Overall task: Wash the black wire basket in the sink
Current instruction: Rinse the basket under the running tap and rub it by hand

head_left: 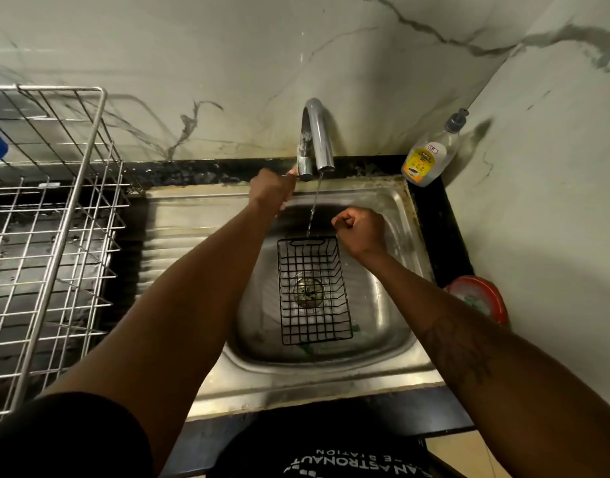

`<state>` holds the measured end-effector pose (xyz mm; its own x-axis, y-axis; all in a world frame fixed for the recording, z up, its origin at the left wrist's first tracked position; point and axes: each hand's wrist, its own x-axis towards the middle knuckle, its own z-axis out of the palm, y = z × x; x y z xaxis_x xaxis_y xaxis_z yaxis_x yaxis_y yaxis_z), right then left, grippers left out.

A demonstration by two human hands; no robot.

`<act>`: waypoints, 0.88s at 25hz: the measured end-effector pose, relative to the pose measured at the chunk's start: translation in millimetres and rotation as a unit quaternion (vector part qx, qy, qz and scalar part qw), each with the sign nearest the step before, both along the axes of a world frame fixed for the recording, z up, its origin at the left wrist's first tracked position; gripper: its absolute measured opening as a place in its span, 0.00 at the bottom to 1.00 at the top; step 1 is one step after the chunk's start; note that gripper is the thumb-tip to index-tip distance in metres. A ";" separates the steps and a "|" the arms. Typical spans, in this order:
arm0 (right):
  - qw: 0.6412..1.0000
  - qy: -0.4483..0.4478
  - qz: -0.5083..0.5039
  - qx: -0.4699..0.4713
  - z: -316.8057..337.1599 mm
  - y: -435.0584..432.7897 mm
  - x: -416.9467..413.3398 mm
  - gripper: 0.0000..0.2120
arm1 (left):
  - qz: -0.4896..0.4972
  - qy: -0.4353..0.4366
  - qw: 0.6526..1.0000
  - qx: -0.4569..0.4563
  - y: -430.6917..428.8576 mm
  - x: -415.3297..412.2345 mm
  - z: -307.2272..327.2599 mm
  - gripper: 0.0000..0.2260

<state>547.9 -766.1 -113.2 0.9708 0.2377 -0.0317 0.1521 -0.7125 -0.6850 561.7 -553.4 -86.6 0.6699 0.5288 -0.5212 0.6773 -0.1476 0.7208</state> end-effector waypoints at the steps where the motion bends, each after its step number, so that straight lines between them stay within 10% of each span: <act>1: 1.000 0.007 0.003 0.004 -1.6 2.0 -0.5 0.03 | -0.008 -0.005 1.000 0.015 -2.7 -7.8 -3.8 0.17; 22: 0.984 -0.003 0.138 -0.112 -113.7 32.1 12.2 0.09 | -0.239 0.059 0.956 0.162 -32.3 -115.1 -147.5 0.19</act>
<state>560.1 -734.0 -226.9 0.8708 0.4797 -0.1082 0.3641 -0.7769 -0.5137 446.6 -585.7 -234.1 0.8219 0.3235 -0.4690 0.5504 -0.6632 0.5071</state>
